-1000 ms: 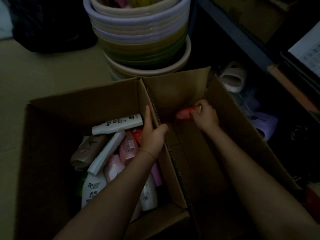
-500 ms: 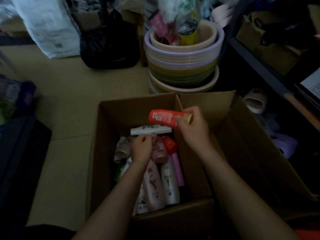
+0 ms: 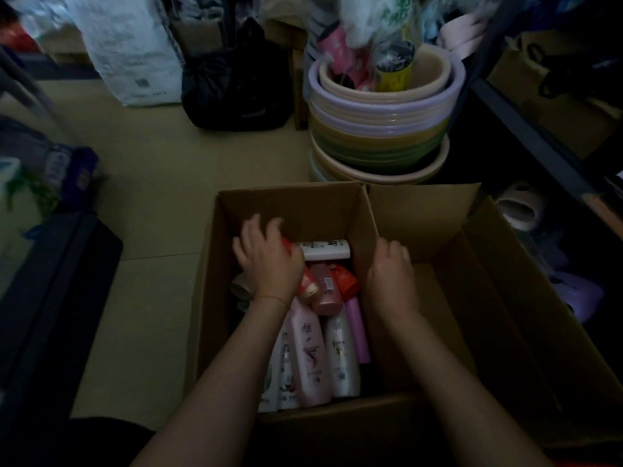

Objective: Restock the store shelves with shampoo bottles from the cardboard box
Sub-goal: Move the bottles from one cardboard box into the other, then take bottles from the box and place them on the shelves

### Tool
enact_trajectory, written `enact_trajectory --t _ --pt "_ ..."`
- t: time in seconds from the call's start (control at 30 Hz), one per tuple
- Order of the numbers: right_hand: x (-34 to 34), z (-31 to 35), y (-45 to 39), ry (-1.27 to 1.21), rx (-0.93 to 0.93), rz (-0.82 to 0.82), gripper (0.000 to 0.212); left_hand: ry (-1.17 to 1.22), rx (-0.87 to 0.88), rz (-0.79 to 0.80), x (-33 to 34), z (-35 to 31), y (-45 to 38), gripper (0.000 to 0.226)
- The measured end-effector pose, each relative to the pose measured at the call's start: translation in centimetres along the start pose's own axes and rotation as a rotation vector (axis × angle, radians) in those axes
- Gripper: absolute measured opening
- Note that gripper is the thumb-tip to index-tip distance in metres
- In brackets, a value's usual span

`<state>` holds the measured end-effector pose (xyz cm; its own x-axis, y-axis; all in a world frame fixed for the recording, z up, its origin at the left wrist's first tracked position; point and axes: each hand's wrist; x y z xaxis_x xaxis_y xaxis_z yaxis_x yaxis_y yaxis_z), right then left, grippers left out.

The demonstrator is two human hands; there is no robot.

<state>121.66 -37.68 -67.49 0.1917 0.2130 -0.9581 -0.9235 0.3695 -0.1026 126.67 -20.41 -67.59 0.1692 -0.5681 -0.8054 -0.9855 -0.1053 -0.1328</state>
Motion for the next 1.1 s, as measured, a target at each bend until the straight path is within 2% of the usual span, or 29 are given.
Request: enact_trajectory --t 0.03,0.1,0.17,0.23,0.33,0.4,0.5,0.63,0.77,0.83,0.93,1.1 --pt "0.2 0.4 -0.1 0.01 0.005 -0.004 0.042 -0.099 -0.054 -0.064 -0.8 0.8 -0.6 0.071" --pt "0.4 1.3 -0.2 -0.01 0.034 -0.003 0.04 -0.171 -0.214 -0.028 -2.5 2.7 -1.8 0.09" --pt "0.4 2.1 -0.3 -0.061 0.067 -0.002 0.038 -0.134 -0.36 0.081 -3.7 4.1 -2.3 0.078" --pt "0.3 2.2 -0.5 -0.105 0.114 0.001 0.033 -0.145 -0.418 0.154 -4.2 5.3 -2.6 0.047" --pt "0.8 1.3 -1.1 -0.104 0.212 0.125 0.022 -0.289 -0.417 0.303 -4.6 6.9 -3.3 0.031" --pt "1.5 0.7 -1.2 -0.095 0.279 0.255 0.02 -0.349 -0.411 0.422 -4.6 7.4 -3.8 0.035" --pt "2.4 0.1 -1.6 -0.131 0.322 0.303 0.02 -0.369 -0.42 0.545 -4.2 7.8 -3.5 0.039" --pt "2.4 -0.8 -1.1 -0.148 0.385 0.416 0.027 -0.412 -0.439 0.628 -4.9 9.8 -1.4 0.038" --pt "0.3 -1.3 -0.3 0.053 0.37 0.614 0.039 -0.413 -0.389 0.689 -7.3 11.0 0.2 0.048" --pt "-1.3 -1.3 0.2 0.127 0.347 0.658 0.041 -0.398 -0.367 0.74 -8.6 11.1 -0.1 0.05" --pt "-3.1 -1.2 1.7 0.106 0.412 0.711 0.039 -0.363 -0.356 0.813 -10.5 11.2 0.2 0.047" --pt "-6.0 -0.6 4.3 0.096 0.505 0.791 0.04 -0.351 -0.382 0.833 -12.7 10.1 3.0 0.043"
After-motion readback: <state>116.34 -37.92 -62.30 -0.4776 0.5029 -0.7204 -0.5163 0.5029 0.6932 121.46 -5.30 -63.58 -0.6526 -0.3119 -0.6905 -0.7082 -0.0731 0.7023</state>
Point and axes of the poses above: each hand's wrist, its own y-axis away from the middle knuckle, its own x-axis out of the palm, z = x × y, and after that the axes turned 4 degrees about x, right-handed
